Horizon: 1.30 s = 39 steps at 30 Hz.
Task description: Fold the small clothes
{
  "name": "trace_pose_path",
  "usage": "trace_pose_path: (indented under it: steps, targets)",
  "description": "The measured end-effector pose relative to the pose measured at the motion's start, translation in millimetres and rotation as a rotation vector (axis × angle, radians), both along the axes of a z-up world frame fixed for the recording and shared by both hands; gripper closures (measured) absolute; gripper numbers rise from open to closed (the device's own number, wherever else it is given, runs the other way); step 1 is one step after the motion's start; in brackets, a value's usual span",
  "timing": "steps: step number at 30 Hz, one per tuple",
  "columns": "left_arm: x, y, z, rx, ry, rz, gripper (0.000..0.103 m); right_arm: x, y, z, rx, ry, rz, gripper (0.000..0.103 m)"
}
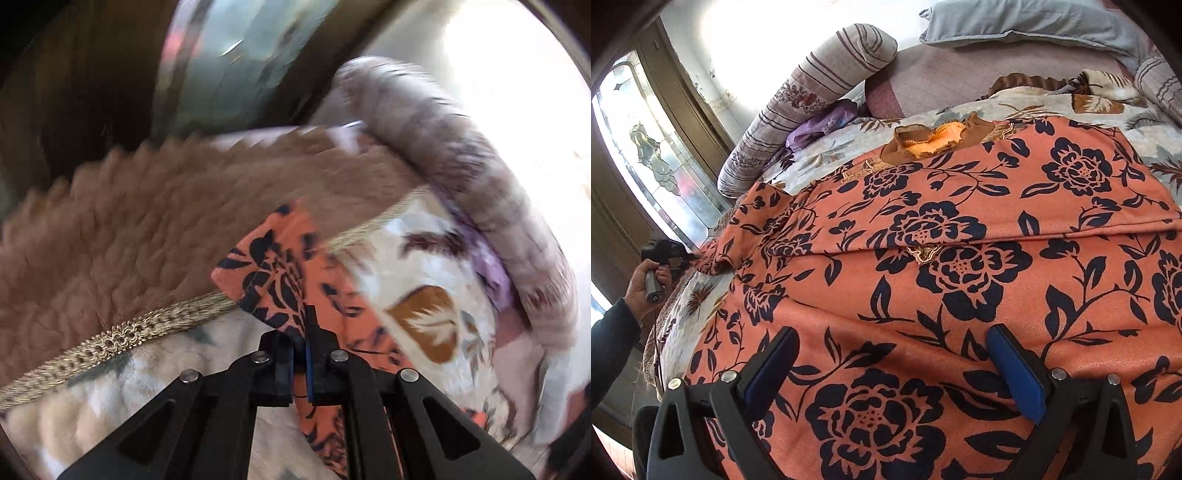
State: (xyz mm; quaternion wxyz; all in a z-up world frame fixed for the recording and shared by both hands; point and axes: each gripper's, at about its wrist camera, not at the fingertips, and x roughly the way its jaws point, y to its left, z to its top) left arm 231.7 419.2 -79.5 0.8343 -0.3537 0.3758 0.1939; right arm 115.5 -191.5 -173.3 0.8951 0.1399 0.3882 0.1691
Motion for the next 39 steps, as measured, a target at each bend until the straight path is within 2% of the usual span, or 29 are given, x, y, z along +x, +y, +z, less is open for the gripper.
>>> trace_pose_path:
  steps: [2,4,7,10,13,16,17,18,19,21,22,24,27,28,31,33,35,39]
  targets:
    - [-3,-36,46,0.114,-0.076,-0.087,0.099,-1,-1,0,0.010,-0.003,-0.001,0.001]
    - [-8,-92,105,0.192,-0.190,-0.204,0.099,-2,-4,0,0.030,-0.008,-0.001,0.001]
    - [-12,-187,172,0.250,-0.336,-0.401,0.099,-3,-8,0,0.063,-0.014,-0.003,0.001]
    - [-13,-300,211,0.243,-0.437,-0.614,0.099,-4,-11,0,0.089,-0.021,-0.003,0.001]
    - [-8,-405,210,0.213,-0.450,-0.791,0.099,-5,-16,1,0.133,-0.030,-0.001,0.001]
    - [4,-496,172,0.208,-0.377,-0.932,0.095,-7,-23,1,0.191,-0.040,0.004,0.001]
    - [9,-519,151,0.207,-0.323,-0.983,0.078,-9,-25,2,0.209,-0.042,0.003,0.001]
    - [19,-544,122,0.217,-0.236,-1.044,0.068,-12,-29,3,0.231,-0.043,-0.011,0.001]
    - [16,-555,98,0.235,-0.165,-1.073,0.051,-14,-33,5,0.248,-0.042,-0.025,0.001]
    - [16,-554,53,0.278,-0.019,-1.062,0.050,-22,-43,8,0.292,-0.037,-0.052,0.001]
    - [12,-535,38,0.273,0.002,-1.026,0.051,-26,-49,10,0.311,-0.035,-0.077,0.001]
    - [7,-492,31,0.259,0.004,-0.949,0.051,-29,-66,14,0.377,-0.033,-0.125,0.001]
    - [-10,-428,35,0.274,-0.021,-0.802,0.041,-31,-95,20,0.459,-0.032,-0.226,0.001]
    - [-20,-402,34,0.285,-0.020,-0.750,0.037,-31,-104,24,0.470,-0.032,-0.260,0.001]
    - [-39,-342,16,0.300,0.012,-0.654,0.036,-23,-133,36,0.501,-0.022,-0.341,0.001]
    - [-43,-319,-5,0.279,0.050,-0.608,0.036,-5,-148,45,0.479,0.003,-0.372,0.001]
    - [-45,-302,-22,0.240,0.068,-0.570,0.036,29,-157,49,0.439,0.065,-0.351,0.001]
    - [-49,-291,-40,0.207,0.046,-0.557,0.036,79,-176,46,0.337,0.155,-0.422,0.002]
